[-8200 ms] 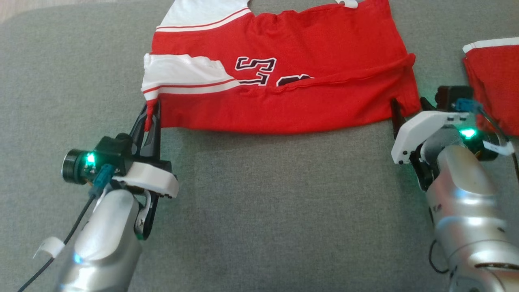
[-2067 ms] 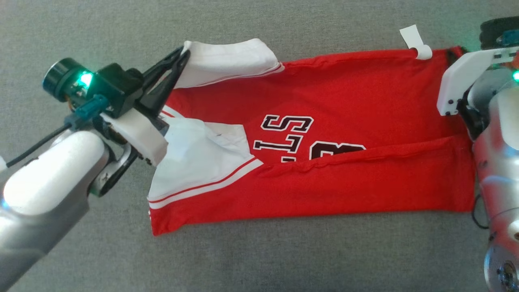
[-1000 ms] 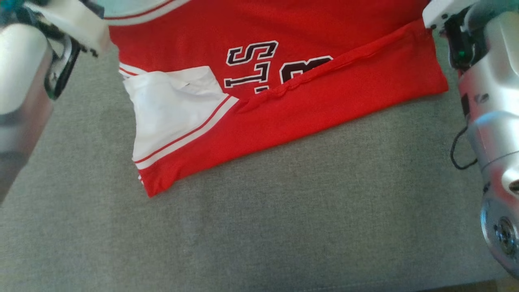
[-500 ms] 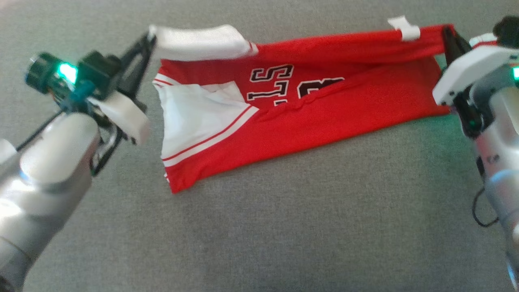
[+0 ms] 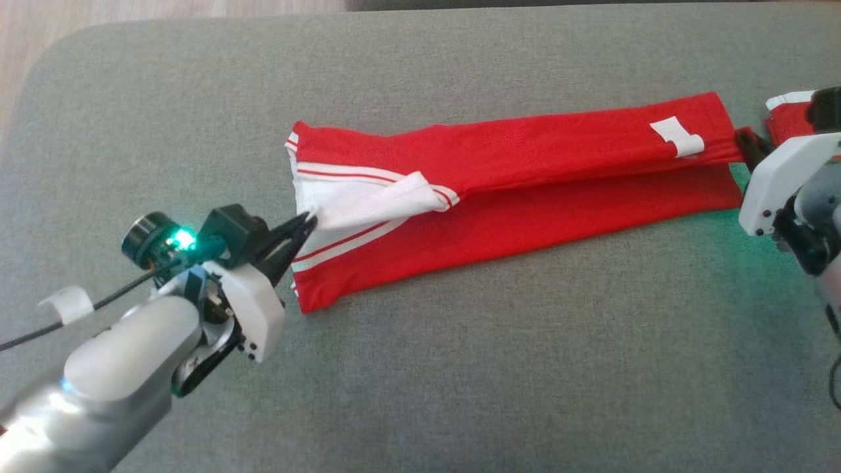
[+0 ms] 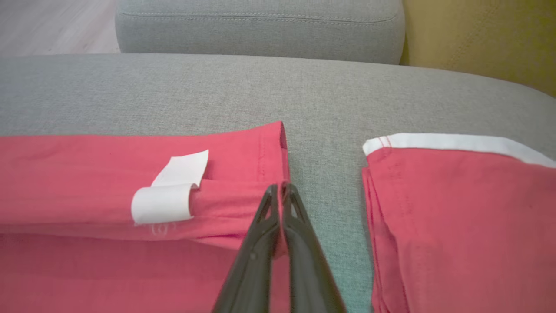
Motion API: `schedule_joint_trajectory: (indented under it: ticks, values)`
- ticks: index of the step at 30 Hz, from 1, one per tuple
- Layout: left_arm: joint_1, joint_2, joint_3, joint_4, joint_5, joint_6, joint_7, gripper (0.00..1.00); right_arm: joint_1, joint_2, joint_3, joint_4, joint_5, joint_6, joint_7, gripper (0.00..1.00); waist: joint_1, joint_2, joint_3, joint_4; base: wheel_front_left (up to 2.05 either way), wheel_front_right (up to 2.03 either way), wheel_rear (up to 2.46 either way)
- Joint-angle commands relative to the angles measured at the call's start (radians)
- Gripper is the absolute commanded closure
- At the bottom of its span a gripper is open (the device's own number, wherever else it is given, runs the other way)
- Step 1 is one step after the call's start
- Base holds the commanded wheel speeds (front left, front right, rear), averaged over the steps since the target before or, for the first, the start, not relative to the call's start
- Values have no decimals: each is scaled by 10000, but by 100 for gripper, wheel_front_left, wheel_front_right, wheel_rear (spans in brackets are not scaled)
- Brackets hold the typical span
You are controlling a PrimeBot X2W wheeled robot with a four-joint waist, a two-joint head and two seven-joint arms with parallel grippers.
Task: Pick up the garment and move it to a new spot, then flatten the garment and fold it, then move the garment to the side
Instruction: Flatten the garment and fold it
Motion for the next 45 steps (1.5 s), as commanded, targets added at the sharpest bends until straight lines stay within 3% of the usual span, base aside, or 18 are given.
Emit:
schedule_joint_trajectory:
  ticks: [1, 16, 17, 18, 24, 30, 31, 35, 40, 45]
  values:
    - [-289, 448, 363, -259, -48, 54, 47, 100, 214, -296, 139, -283, 79, -19, 40, 100, 2, -1, -16, -7, 0, 0, 0]
    - [162, 630, -153, -802, -208, 188, 943, 100, 522, -817, 1355, -681, 655, -19, 1246, 100, 2, -1, -135, -307, 0, 0, 0]
    - [173, 596, -115, -761, -197, 308, 893, 61, 514, -824, 1354, -679, 689, -19, 1239, 73, 2, -1, -154, -326, 0, 0, 0]
    - [164, 561, -101, -717, -128, 410, 813, 0, 500, -806, 1286, -656, 765, -19, 1176, 0, 2, -1, -183, -345, 0, 0, 0]
    - [84, 165, 528, -316, -27, 1184, -445, 0, 134, -536, 600, -793, 1185, -19, 164, 0, 2, -1, -489, -400, 0, 0, 0]
    - [106, -380, 2151, 136, -374, 2279, -2704, 0, -201, 290, -258, -1448, 1261, -19, -2251, 0, 2, -1, -937, -517, 0, 0, 0]
    - [106, -380, 2151, 136, -374, 2279, -2704, 0, -201, 290, -258, -1448, 1261, -19, -2251, 0, 2, -1, -937, -517, 0, 0, 0]
    - [546, -821, 3697, -56, -468, 2793, -2971, 0, -35, 1055, -629, -1762, 875, -19, -3881, 0, 2, -1, -1193, -582, 0, 0, 0]
    - [2069, -1623, 5650, -816, 335, 2898, -2981, 0, 726, 1996, -1404, -2445, -319, -19, -4549, 0, 2, -1, -1295, -618, 0, 0, 0]
    - [3788, -2669, 7228, -1168, 1208, 2682, -2983, 0, 2763, 3365, -3207, -4400, -2087, -19, -4568, 0, 2, -1, -1311, -594, 0, 0, 0]
